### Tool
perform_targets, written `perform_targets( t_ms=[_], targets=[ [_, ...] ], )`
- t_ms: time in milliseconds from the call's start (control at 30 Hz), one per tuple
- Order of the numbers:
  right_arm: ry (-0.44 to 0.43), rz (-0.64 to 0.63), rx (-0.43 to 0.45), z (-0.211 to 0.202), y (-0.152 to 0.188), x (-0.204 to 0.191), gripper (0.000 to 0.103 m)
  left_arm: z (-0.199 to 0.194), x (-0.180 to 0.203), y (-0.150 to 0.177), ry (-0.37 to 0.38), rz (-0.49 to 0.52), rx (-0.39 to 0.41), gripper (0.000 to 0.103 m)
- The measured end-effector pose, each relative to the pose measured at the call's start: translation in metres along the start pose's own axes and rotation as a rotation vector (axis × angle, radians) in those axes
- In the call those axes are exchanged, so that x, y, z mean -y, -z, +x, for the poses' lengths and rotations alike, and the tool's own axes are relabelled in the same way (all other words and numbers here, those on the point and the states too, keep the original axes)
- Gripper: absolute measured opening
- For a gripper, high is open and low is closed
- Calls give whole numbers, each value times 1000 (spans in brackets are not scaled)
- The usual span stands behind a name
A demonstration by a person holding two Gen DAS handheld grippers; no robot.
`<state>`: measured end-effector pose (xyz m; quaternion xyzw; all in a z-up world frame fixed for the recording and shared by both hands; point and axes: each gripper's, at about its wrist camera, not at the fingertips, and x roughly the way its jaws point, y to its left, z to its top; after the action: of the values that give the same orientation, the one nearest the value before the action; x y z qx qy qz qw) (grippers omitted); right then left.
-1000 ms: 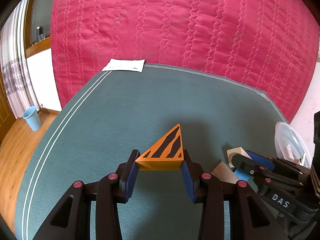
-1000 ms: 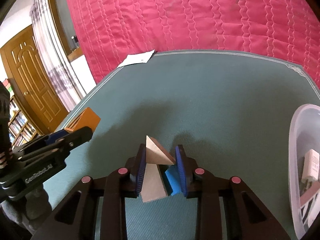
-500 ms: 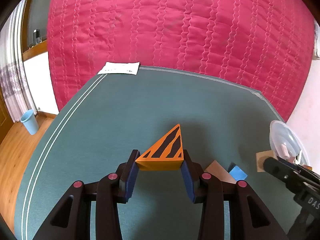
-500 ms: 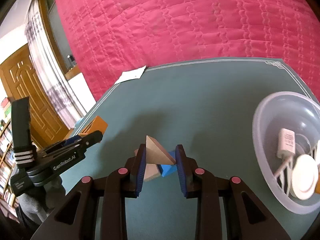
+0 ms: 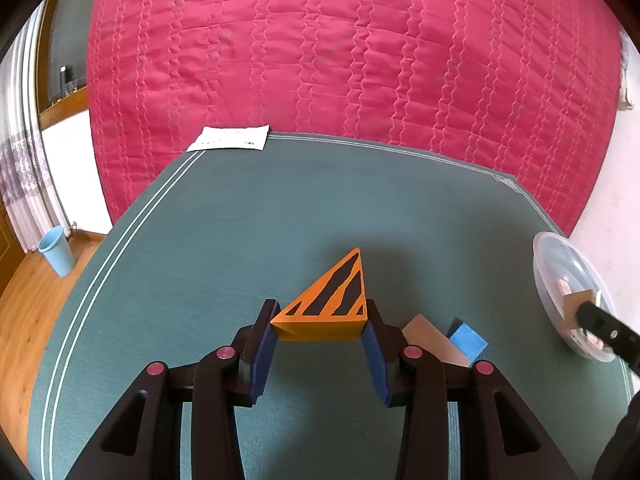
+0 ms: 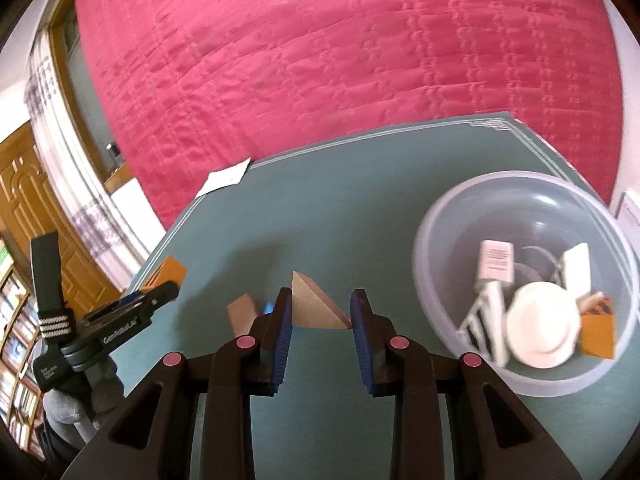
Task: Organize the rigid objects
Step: 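Carry the wooden triangle over the bowl with the right gripper while the left holds the orange triangle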
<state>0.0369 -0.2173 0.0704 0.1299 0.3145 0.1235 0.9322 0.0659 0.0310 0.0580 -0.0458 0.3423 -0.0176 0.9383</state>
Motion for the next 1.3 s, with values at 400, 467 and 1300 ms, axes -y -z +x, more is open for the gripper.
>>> perform_targets(
  t_ms=[400,467,1300],
  targets=[
    [49,55,44,-25,1,26,30,-1,3,3,0,11,2,43],
    [59,61,51,-29,2,29,30,0,4,3,1,14,3,43],
    [271,172,171,-75,4,84,30,-2,15,9,0,52,12,43]
  ],
)
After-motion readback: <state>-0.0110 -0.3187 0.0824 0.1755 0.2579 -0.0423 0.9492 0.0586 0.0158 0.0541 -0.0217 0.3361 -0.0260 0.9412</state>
